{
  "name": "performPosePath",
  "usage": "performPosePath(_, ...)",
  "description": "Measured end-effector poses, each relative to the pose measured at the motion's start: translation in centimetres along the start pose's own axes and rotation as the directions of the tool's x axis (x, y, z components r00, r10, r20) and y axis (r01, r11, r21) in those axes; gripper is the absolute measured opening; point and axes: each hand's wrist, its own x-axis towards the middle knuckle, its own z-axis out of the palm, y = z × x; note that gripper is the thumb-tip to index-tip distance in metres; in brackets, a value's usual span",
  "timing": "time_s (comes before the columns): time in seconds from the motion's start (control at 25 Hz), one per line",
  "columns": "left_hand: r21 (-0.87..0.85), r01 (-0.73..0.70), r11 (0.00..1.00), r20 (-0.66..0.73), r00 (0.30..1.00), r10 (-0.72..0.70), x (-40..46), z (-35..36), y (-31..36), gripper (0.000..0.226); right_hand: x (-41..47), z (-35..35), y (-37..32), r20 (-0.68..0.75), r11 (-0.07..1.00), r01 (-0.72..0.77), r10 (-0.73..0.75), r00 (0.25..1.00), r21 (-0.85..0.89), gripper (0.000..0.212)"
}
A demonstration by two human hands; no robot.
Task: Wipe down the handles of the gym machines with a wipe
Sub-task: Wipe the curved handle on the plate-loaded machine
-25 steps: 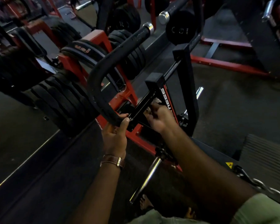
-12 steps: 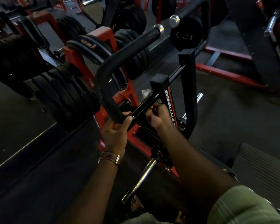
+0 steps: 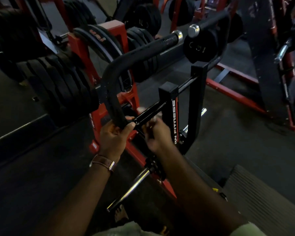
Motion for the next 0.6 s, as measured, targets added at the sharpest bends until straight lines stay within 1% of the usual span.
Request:
performPosePath(0.04,-0.005,0.006,1.0,0.005,1.0,-0.006,0.1,-0.2,-0.1,0.016,-2.1,-0.1,0.8,0.074,0.989,0.057,-0.048,0.996,-0.133,0.023)
performPosePath(0.08,0.002,0.0,1.0,0.015,1.0,0.0,0.2,-0.3,-0.2,0.017,-3.6,-0.6,1.3,0.121,0.942,0.155,-0.124,0.985,-0.298,0.023)
performPosePath(0.12,0.015,-0.009,1.0,0.022,1.0,0.008,0.3,-0.3,-0.2,0.018,-4.0,-1.2,1.0,0.111,0.838,0.293,-0.274,0.955,-0.46,0.019)
performPosePath(0.16,0.016,-0.016,1.0,0.02,1.0,0.015,0.3,-0.2,-0.1,0.017,-3.7,-1.6,0.1,0.098,0.667,0.419,-0.462,0.881,-0.617,0.014)
performPosePath(0.2,0.008,-0.016,1.0,0.016,1.0,0.016,0.2,-0.1,-0.1,0.015,-2.6,-2.0,-1.2,0.134,0.424,0.498,-0.645,0.753,-0.756,0.009)
performPosePath(0.24,-0.004,-0.014,1.0,0.013,1.0,0.014,0.1,0.1,0.0,0.015,-1.5,-2.1,-3.0,0.26,0.142,0.535,-0.754,0.604,-0.833,0.007)
performPosePath(0.28,-0.011,-0.016,1.0,0.007,1.0,0.016,-0.1,0.3,0.1,0.017,-0.3,-1.9,-4.6,0.424,-0.139,0.518,-0.764,0.487,-0.844,0.009)
performPosePath(0.32,-0.011,-0.014,1.0,0.0,1.0,0.014,-0.1,0.4,0.1,0.018,0.8,-1.5,-5.9,0.578,-0.384,0.459,-0.696,0.426,-0.801,0.012)
performPosePath(0.36,-0.006,-0.017,1.0,-0.002,1.0,0.017,-0.1,0.4,0.2,0.017,1.9,-1.2,-6.5,0.676,-0.55,0.393,-0.606,0.419,-0.737,0.016)
performPosePath(0.4,0.009,-0.021,1.0,-0.007,1.0,0.021,0.0,0.3,0.1,0.016,2.3,-0.7,-6.2,0.719,-0.636,0.35,-0.527,0.453,-0.687,0.017)
performPosePath(0.44,0.027,-0.022,0.999,-0.007,1.0,0.022,0.1,0.2,0.1,0.016,2.3,-0.2,-5.5,0.732,-0.654,0.359,-0.477,0.487,-0.665,0.017)
performPosePath(0.48,0.053,-0.021,0.998,-0.007,1.0,0.022,0.1,0.2,0.1,0.016,1.7,0.3,-4.6,0.739,-0.608,0.436,-0.439,0.512,-0.664,0.016)
performPosePath(0.52,0.074,-0.025,0.997,-0.009,1.0,0.025,0.1,0.2,0.2,0.016,1.1,0.5,-3.9,0.761,-0.537,0.544,-0.382,0.525,-0.645,0.018)
performPosePath(0.56,0.089,-0.031,0.996,-0.02,0.999,0.033,0.0,0.2,0.2,0.017,0.4,0.4,-3.3,0.814,-0.522,0.628,-0.302,0.497,-0.577,0.025)
performPosePath(0.6,0.09,-0.031,0.995,-0.032,0.999,0.034,0.0,0.1,0.2,0.017,0.2,0.4,-3.7,0.864,-0.585,0.65,-0.208,0.458,-0.485,0.032)
